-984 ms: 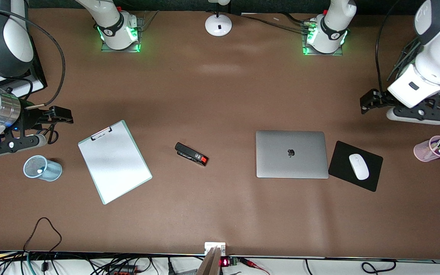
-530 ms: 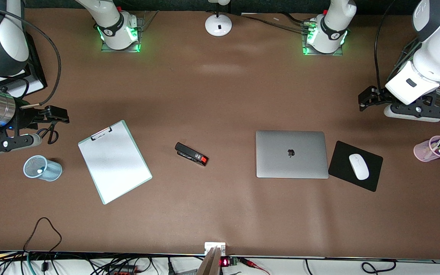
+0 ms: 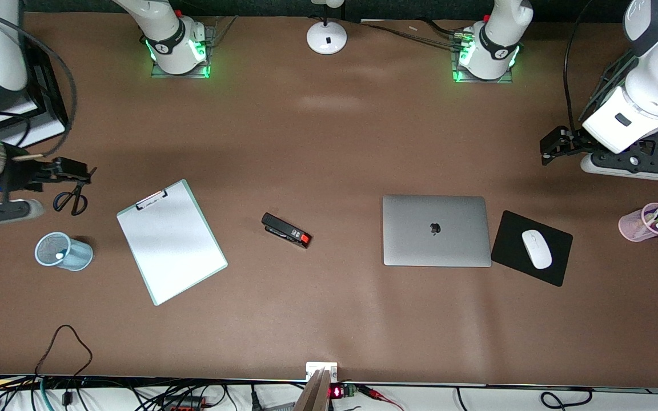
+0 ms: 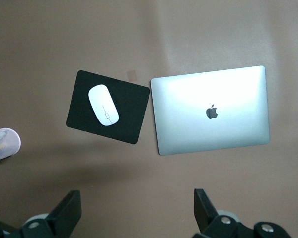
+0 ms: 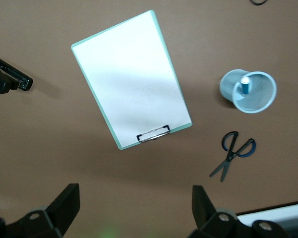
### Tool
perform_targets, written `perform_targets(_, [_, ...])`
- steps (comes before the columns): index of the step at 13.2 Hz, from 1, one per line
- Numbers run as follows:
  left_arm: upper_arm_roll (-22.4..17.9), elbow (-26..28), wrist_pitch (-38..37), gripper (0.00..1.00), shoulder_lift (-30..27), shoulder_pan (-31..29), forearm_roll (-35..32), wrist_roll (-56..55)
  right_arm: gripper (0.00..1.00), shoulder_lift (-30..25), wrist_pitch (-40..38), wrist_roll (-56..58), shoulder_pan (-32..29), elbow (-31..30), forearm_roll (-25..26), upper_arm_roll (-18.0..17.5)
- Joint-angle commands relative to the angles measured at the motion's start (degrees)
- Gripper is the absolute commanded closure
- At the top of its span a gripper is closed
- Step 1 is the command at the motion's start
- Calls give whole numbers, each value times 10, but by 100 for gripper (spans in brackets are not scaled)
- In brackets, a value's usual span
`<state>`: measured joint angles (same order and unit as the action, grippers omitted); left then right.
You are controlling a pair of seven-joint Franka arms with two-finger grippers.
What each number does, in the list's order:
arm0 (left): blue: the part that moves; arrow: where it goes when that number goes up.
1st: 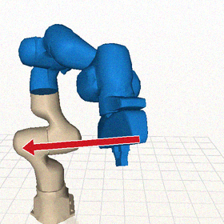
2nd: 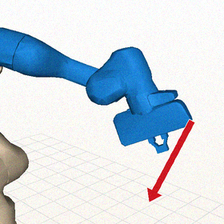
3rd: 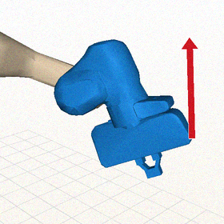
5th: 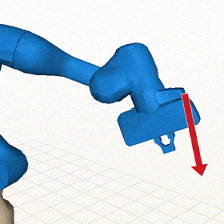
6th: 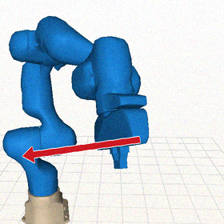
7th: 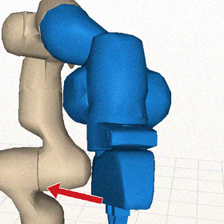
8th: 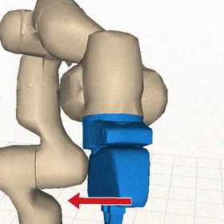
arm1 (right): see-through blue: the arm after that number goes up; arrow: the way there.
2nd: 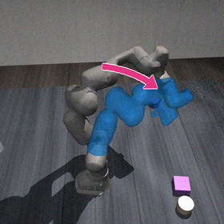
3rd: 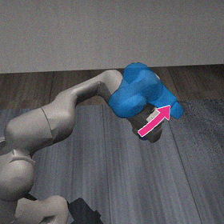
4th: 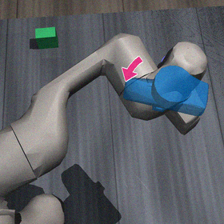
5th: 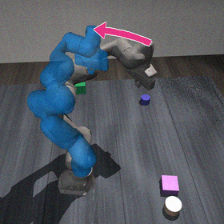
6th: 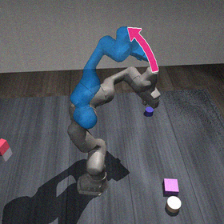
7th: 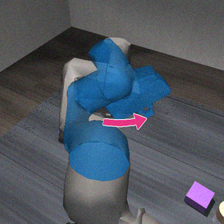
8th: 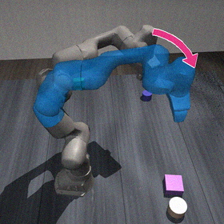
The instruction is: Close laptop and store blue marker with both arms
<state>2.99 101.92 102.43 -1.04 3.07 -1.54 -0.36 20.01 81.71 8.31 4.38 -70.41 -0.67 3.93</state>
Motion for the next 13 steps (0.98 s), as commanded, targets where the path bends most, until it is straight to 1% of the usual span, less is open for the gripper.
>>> perform_targets(1, [9, -12, -14, 0, 2, 4, 1, -24, 0, -29, -3, -42, -2, -12, 3, 1])
perform_targets(3, [13, -12, -15, 0, 1, 4, -4, -31, 0, -37, -4, -66, 0, -12, 5, 0])
perform_targets(5, [13, -12, -15, 0, 1, 4, -7, -31, 0, -51, 1, -59, 0, -12, 6, -2])
perform_targets(13, [13, -12, -28, 0, -1, 4, -7, -32, 0, -55, 4, -65, 1, -12, 2, -2])
